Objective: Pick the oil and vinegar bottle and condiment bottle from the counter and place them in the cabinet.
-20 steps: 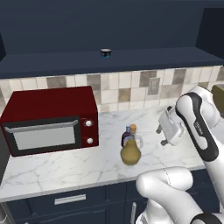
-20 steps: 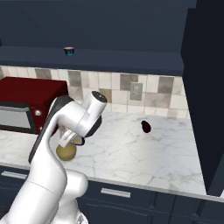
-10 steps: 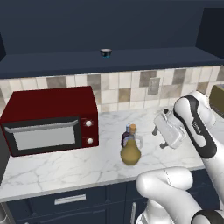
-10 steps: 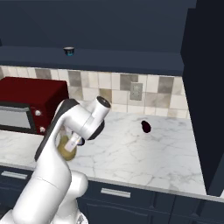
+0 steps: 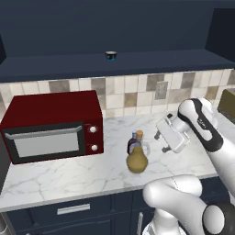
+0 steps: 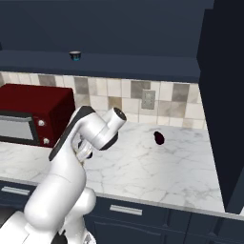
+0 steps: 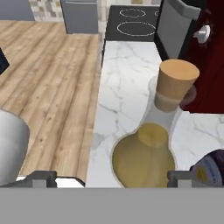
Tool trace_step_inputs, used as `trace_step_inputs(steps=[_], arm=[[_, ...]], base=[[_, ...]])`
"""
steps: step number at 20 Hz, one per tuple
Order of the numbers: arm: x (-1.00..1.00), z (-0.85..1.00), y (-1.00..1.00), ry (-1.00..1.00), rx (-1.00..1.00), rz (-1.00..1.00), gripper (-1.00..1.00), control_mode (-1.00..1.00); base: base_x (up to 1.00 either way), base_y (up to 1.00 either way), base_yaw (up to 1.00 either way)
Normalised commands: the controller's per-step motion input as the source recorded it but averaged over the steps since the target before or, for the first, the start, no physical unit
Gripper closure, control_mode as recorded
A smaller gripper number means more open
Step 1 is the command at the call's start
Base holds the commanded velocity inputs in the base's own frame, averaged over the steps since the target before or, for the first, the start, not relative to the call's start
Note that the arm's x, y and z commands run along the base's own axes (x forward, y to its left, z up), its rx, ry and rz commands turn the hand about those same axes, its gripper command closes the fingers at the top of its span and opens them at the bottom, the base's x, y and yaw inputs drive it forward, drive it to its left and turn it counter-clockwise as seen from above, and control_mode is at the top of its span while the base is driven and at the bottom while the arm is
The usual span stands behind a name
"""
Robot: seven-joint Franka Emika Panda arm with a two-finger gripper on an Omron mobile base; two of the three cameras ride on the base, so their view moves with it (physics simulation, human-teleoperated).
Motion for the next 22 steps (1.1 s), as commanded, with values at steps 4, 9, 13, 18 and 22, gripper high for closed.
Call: trace_step_inputs(steps=[4,9,13,18,22], arm=[[0.23,-0.27,0.26,0.00,0.06,0.00,-1.00,-1.00],[0.25,-0.32,0.26,0.01,0.04,0.00,-1.00,-1.00],[0.19,-0.28,0.17,0.00,0.02,0.00,-1.00,-1.00],[0.20,-0.21,0.02,0.00,0.00,0.00,-1.00,-1.00],[0.23,-0.21,0.00,0.00,0.00,0.00,-1.00,-1.00]], base=[[0.00,0.00,0.00],[0.00,0.00,0.00],[0.00,0.00,0.00],[0.00,0.00,0.00],[0.00,0.00,0.00]])
